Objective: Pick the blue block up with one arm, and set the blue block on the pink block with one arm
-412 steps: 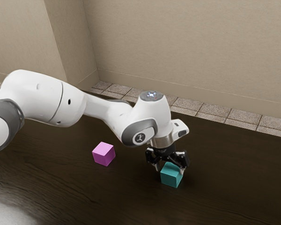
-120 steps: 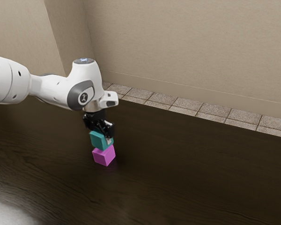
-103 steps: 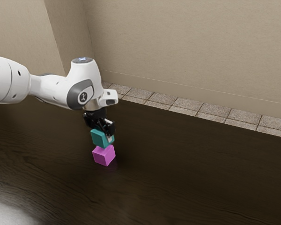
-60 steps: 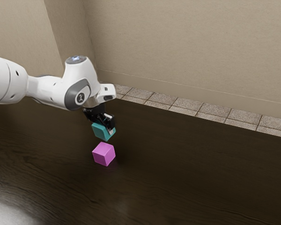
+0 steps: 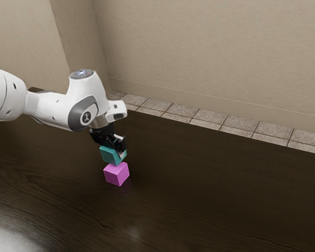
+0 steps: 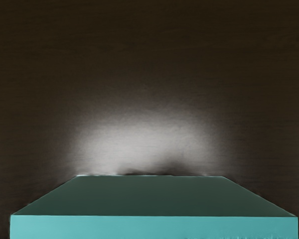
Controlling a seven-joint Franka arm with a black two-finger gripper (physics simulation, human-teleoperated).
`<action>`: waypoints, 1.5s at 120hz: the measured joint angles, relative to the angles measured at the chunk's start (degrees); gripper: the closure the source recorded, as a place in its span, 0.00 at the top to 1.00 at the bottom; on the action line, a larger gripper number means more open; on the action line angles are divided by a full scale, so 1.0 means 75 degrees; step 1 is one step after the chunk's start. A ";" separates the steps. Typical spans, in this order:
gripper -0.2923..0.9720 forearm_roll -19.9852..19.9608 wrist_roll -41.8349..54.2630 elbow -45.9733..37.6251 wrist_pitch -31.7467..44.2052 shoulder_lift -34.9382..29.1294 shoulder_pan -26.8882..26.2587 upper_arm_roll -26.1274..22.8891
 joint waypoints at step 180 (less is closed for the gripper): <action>0.53 -0.0003 -0.0323 -0.0092 -0.0468 -0.0082 -0.0012 -0.0097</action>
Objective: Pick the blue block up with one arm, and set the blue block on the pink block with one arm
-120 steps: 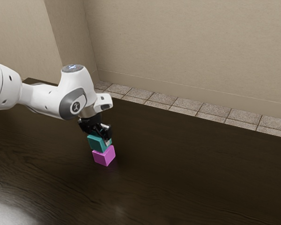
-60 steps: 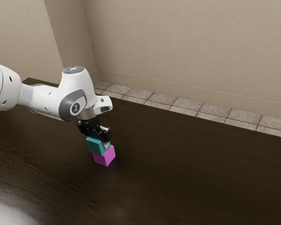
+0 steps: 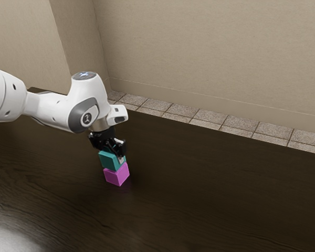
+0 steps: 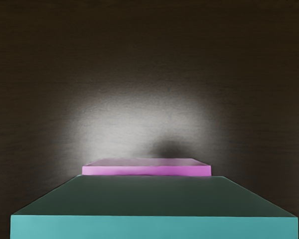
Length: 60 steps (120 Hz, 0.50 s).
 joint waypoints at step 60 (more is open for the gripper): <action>0.71 -0.0075 0.0059 0.0328 -0.0307 -0.0719 0.0002 -0.0004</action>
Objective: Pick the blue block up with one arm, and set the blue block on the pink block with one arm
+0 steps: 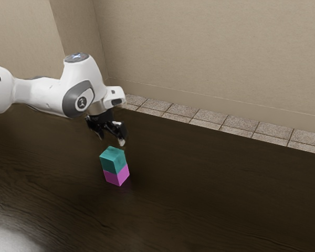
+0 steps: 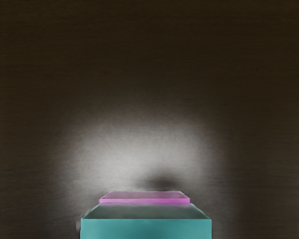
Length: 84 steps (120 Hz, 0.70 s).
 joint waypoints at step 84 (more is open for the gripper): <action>0.77 -0.0009 0.0070 0.1576 -0.4155 -0.1006 -0.0057 -0.0064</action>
